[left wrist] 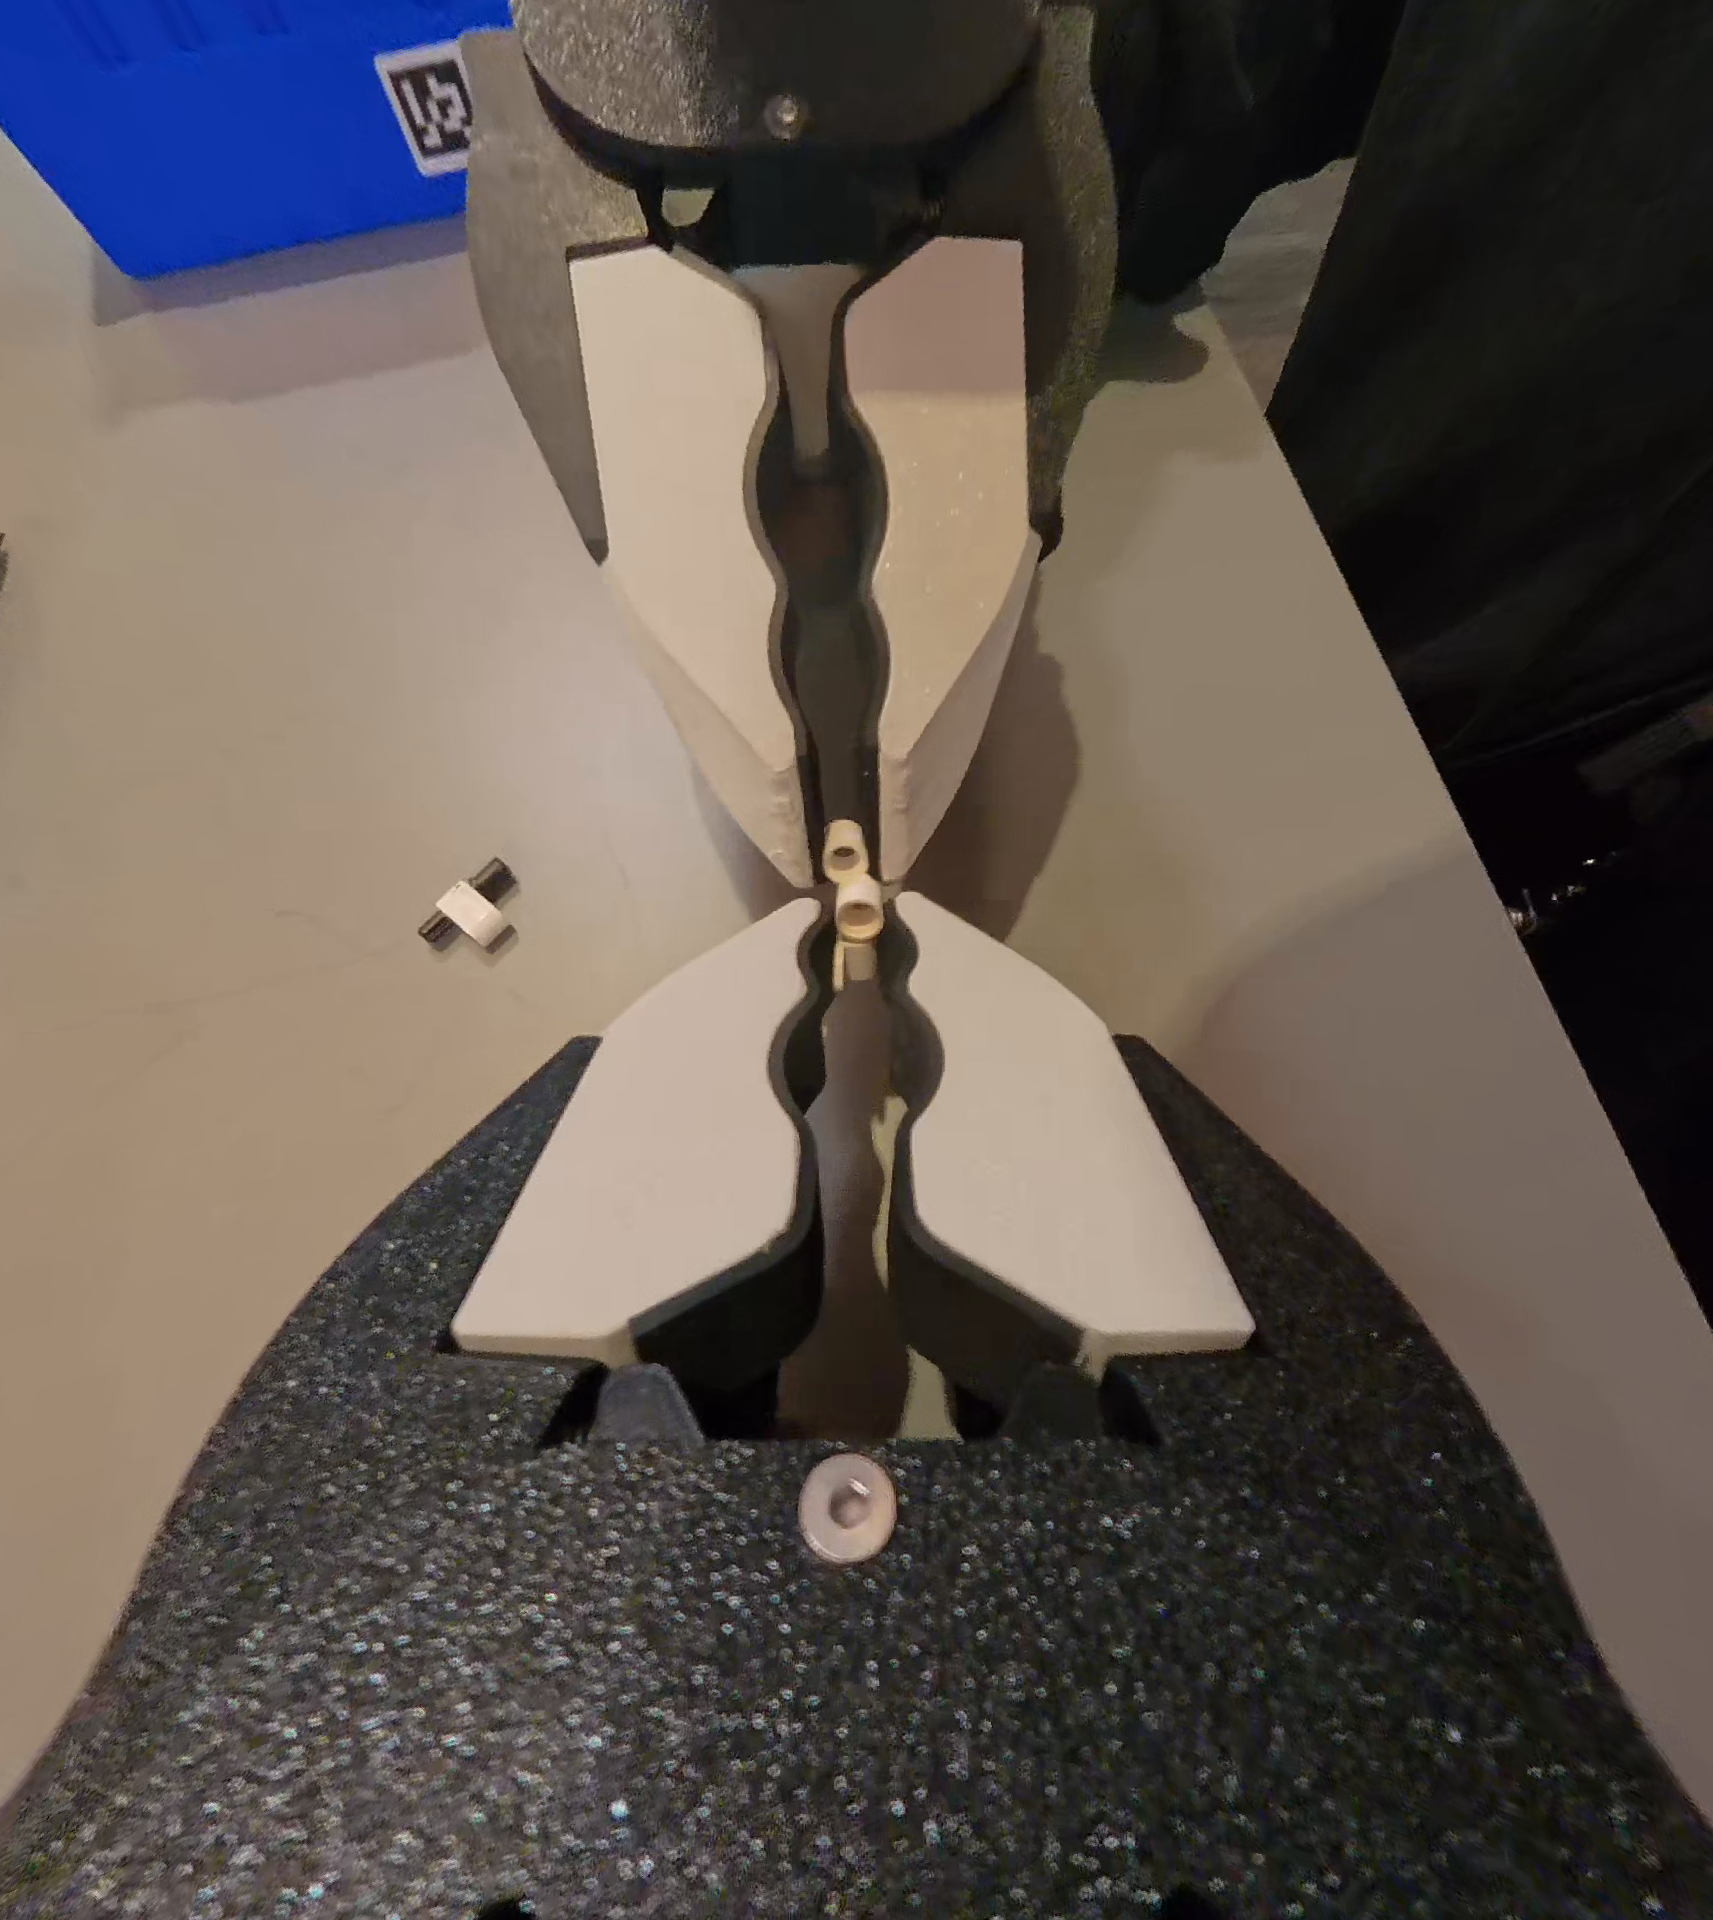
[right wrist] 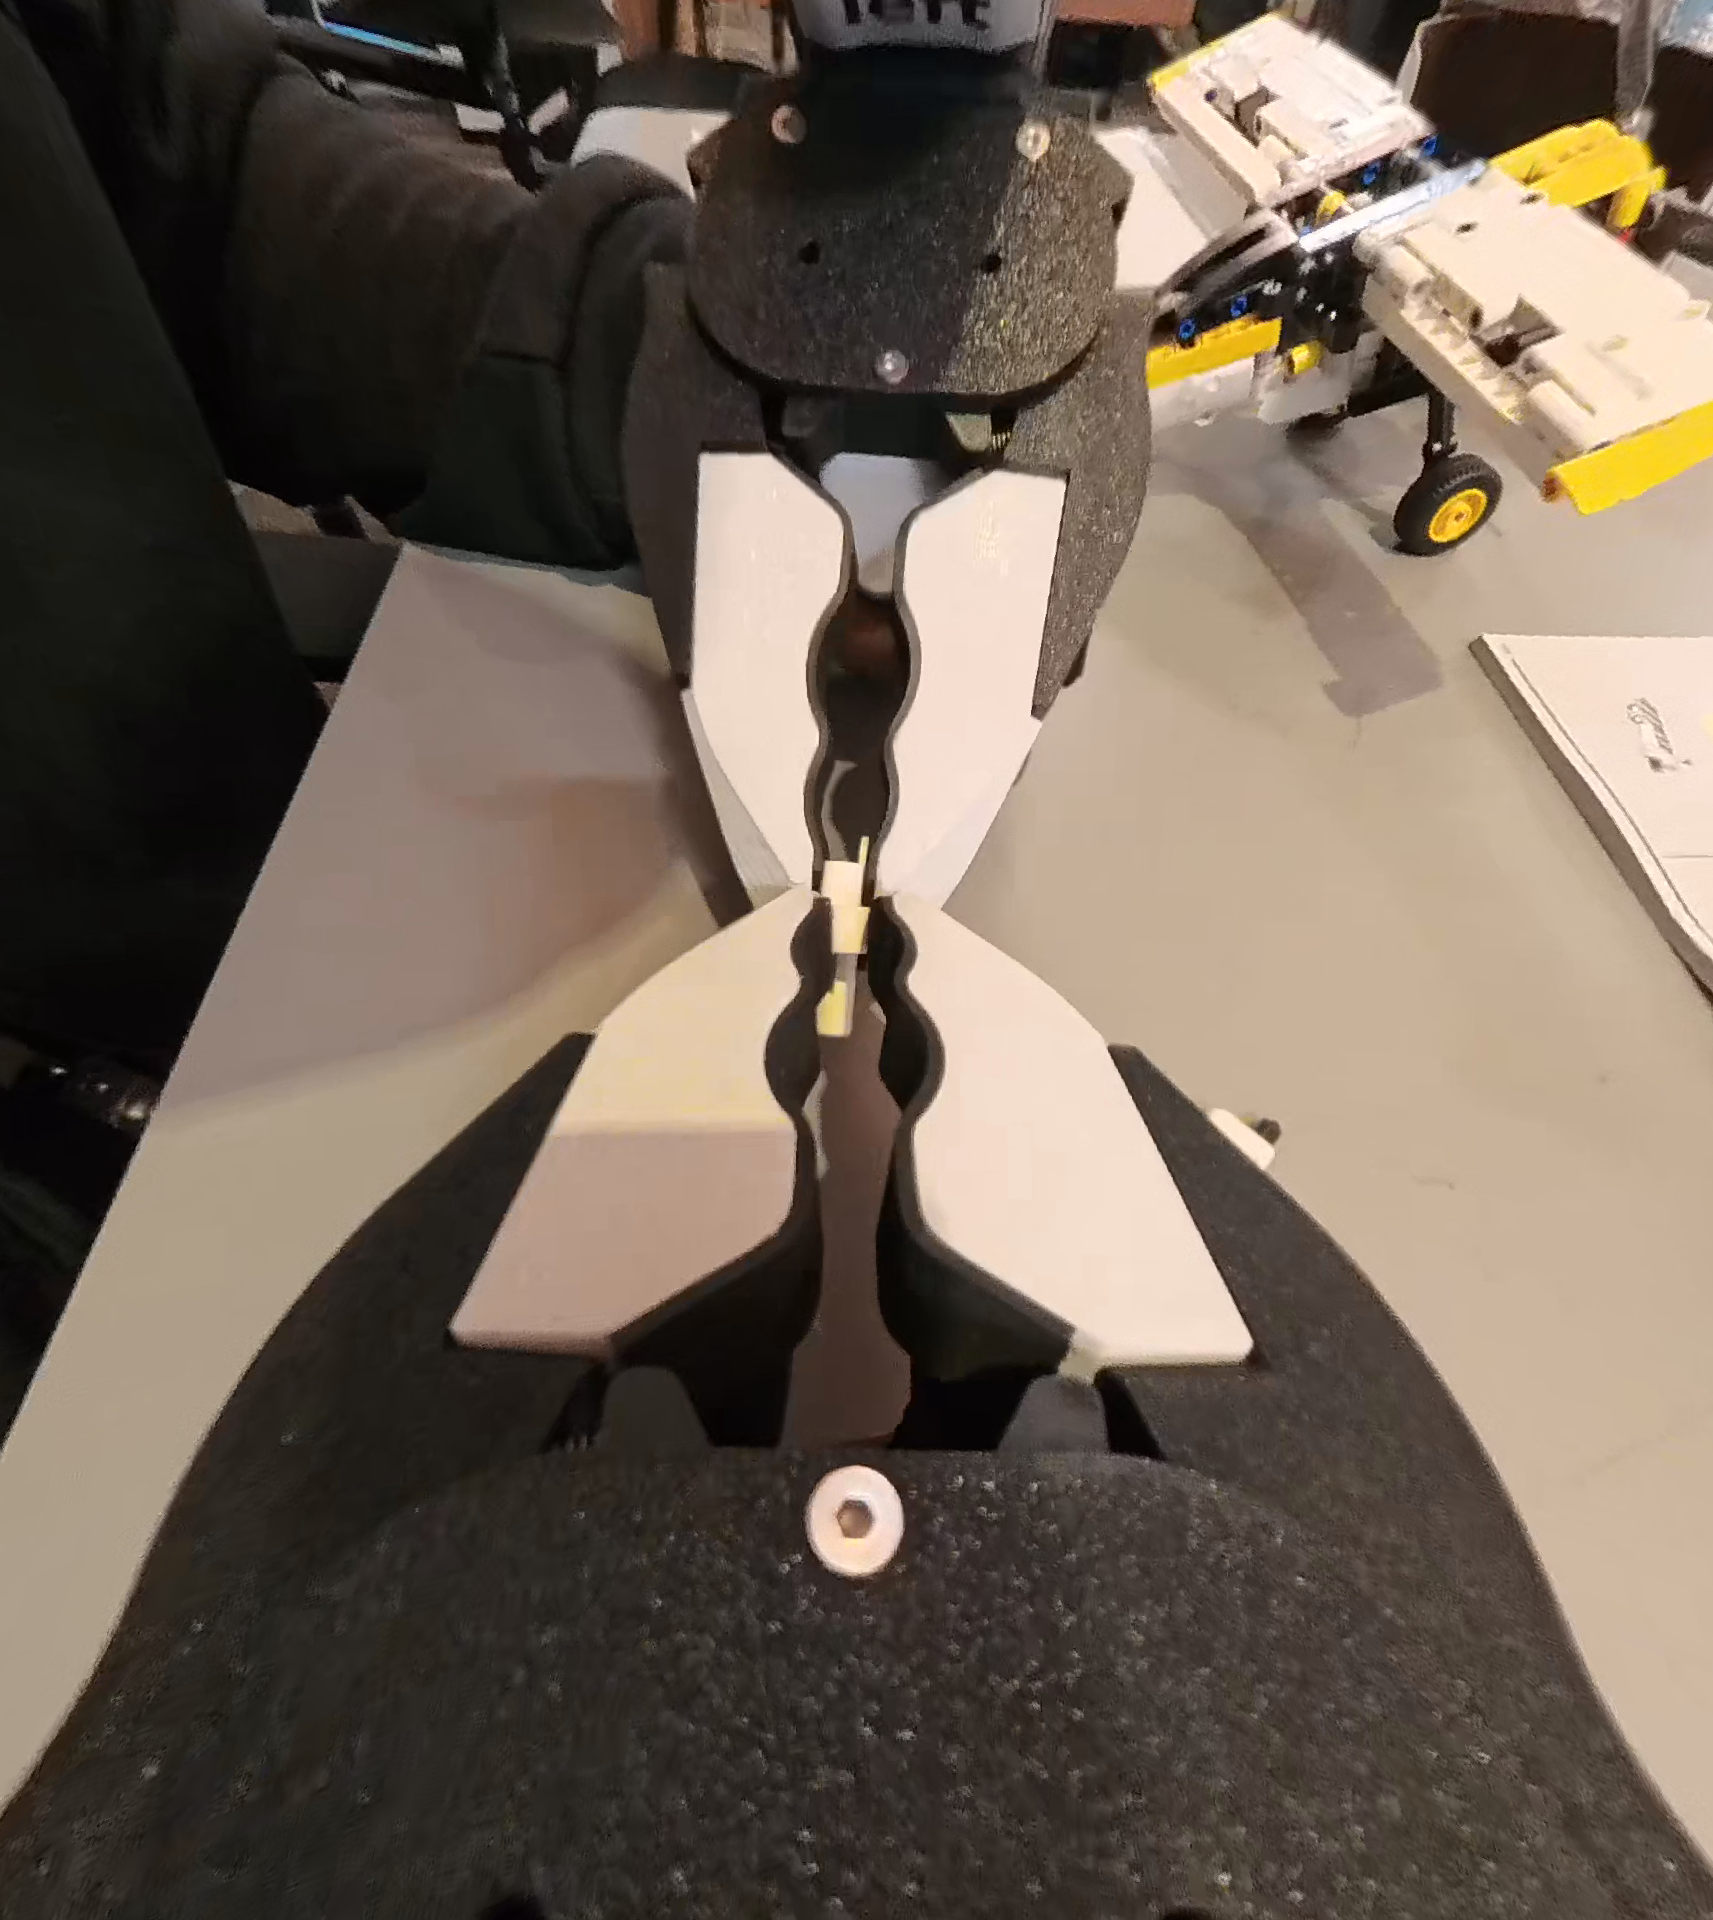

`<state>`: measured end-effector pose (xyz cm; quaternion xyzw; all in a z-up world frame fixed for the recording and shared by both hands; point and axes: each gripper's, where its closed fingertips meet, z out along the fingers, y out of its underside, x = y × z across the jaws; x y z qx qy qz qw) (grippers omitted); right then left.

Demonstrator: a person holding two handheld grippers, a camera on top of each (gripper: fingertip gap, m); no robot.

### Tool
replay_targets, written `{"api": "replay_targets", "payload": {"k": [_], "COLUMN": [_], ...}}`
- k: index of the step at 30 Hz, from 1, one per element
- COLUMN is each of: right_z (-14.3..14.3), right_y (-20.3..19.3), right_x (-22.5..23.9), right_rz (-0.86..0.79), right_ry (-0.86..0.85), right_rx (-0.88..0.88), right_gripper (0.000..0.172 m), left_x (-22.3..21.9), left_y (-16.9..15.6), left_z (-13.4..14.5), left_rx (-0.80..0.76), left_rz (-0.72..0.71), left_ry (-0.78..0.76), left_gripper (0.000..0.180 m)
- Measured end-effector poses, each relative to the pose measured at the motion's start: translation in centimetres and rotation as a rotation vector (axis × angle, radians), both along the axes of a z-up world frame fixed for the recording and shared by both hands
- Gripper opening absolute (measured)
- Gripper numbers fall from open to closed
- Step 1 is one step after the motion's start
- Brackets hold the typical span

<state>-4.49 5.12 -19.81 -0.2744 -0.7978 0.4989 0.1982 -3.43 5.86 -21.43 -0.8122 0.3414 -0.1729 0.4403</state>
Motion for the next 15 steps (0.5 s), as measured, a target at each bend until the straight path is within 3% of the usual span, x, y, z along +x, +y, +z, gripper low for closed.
{"api": "replay_targets", "payload": {"k": [6, 15], "right_z": [0.7, 3.3], "right_y": [0.0, 0.0], "right_x": [0.2, 0.2], "right_rz": [0.045, 0.079], "right_ry": [0.027, 0.100], "right_rx": [-0.042, -0.213], "right_gripper": [0.007, 0.007], "left_x": [0.3, 0.7], "left_y": [0.0, 0.0], "left_z": [0.8, 3.6], "left_rx": [0.023, 0.073], "left_rz": [-0.017, -0.035], "left_ry": [-0.093, -0.354], "left_gripper": [0.007, 0.007]}}
